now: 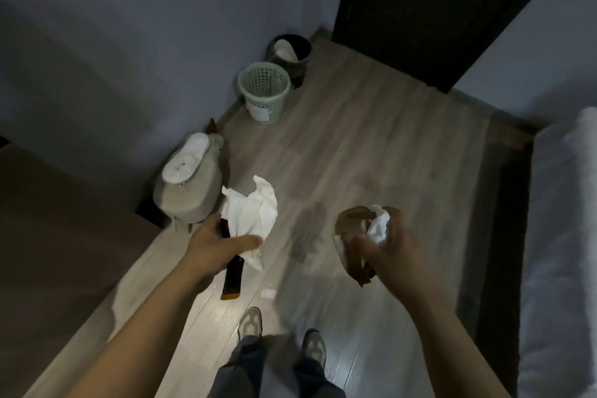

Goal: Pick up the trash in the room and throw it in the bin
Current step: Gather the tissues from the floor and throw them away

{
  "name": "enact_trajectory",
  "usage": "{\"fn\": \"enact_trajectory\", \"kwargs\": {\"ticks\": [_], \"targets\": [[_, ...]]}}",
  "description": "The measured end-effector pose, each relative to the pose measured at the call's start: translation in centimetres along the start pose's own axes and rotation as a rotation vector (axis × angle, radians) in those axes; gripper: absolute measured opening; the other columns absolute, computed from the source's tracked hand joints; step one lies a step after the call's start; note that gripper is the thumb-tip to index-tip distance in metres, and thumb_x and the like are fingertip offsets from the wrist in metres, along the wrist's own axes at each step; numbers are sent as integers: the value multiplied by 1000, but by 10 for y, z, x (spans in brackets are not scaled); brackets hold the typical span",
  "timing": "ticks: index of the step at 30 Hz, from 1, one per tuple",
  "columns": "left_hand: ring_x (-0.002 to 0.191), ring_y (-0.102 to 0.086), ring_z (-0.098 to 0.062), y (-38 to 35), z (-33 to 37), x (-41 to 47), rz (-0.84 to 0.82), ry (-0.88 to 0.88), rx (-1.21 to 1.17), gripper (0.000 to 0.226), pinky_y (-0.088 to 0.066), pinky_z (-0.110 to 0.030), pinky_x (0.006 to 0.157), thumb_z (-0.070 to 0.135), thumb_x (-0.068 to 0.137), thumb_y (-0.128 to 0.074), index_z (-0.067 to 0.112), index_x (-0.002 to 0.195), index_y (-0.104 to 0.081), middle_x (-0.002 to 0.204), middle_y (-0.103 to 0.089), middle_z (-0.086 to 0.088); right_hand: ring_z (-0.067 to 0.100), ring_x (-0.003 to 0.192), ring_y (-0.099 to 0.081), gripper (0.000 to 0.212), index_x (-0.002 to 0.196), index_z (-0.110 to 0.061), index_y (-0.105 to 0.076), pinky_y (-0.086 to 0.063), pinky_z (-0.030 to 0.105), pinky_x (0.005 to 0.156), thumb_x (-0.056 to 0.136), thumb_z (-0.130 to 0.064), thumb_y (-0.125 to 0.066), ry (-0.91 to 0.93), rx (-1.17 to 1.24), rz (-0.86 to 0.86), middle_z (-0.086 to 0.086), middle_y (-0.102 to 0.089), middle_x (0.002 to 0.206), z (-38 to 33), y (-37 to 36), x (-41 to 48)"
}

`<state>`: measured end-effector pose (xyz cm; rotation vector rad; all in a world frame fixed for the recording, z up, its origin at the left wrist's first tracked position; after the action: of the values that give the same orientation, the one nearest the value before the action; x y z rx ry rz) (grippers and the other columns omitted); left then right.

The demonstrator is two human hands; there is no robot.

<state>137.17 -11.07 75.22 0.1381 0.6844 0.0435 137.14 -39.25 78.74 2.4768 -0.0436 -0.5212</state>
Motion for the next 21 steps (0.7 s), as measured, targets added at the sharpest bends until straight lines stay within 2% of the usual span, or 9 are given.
{"fn": "enact_trajectory", "kwargs": {"ticks": [3,5,7,9,11,16,18,21], "targets": [[87,-67,-27,6,-49,2,110,90,5,51,-53,-36,71,19,63,-86,17,106,-58,99,-68,-7,12,74,-65,48,113,-27,-45,-58,35,66,77,-33,-75,22,-103,-81,-4,-64,91,31,-25,17],[88,-66,-27,7,-86,-1,170,162,10,51,-53,-37,71,21,64,-86,15,106,-56,99,-66,-7,16,82,-66,64,126,-23,-44,-59,34,71,74,-39,-77,14,-169,-178,0,-63,101,58,-45,29],[85,-66,-28,8,-125,-2,245,227,-21,58,-52,-37,67,28,56,-87,14,103,-56,96,-67,-9,16,87,-64,74,132,-20,-41,-57,31,71,72,-42,-78,38,-223,-287,1,-62,105,84,-66,40],[81,-65,-27,10,-164,0,316,278,-31,55,-49,-33,64,28,56,-87,13,100,-57,94,-67,-10,13,89,-62,73,128,-27,-43,-54,26,70,68,-48,-78,75,-254,-353,-2,-59,106,110,-89,46],[79,-63,-24,10,-205,7,365,320,-25,42,-48,-32,64,21,67,-85,14,96,-57,93,-66,-9,10,91,-59,71,125,-34,-45,-51,21,71,64,-51,-78,117,-298,-413,-4,-55,109,140,-119,51],[80,-64,-26,7,-317,51,408,392,-27,37,-50,-35,67,19,69,-84,17,93,-56,89,-67,-7,11,112,-52,74,131,-32,-44,-48,26,91,67,-40,-80,125,-403,-568,-10,-46,127,225,-226,76],[80,-63,-26,7,-360,79,418,412,-33,35,-48,-33,65,17,69,-84,18,90,-56,88,-67,-6,12,112,-52,75,131,-33,-43,-48,29,91,65,-47,-76,150,-477,-655,-11,-45,127,265,-281,86],[81,-62,-22,8,-425,129,413,401,-19,36,-49,-36,73,17,69,-84,25,84,-53,86,-65,-2,18,108,-53,77,133,-29,-43,-49,30,87,65,-55,-70,230,-595,-715,-6,-43,128,325,-363,106]]}}
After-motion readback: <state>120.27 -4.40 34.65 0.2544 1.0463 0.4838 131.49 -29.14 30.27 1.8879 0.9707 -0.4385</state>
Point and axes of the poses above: each hand's wrist, its own x-axis towards the middle knuckle, its own y-axis out of the back of the hand, z = x × y, the point moved 5 cm from there along x, towards the middle knuckle
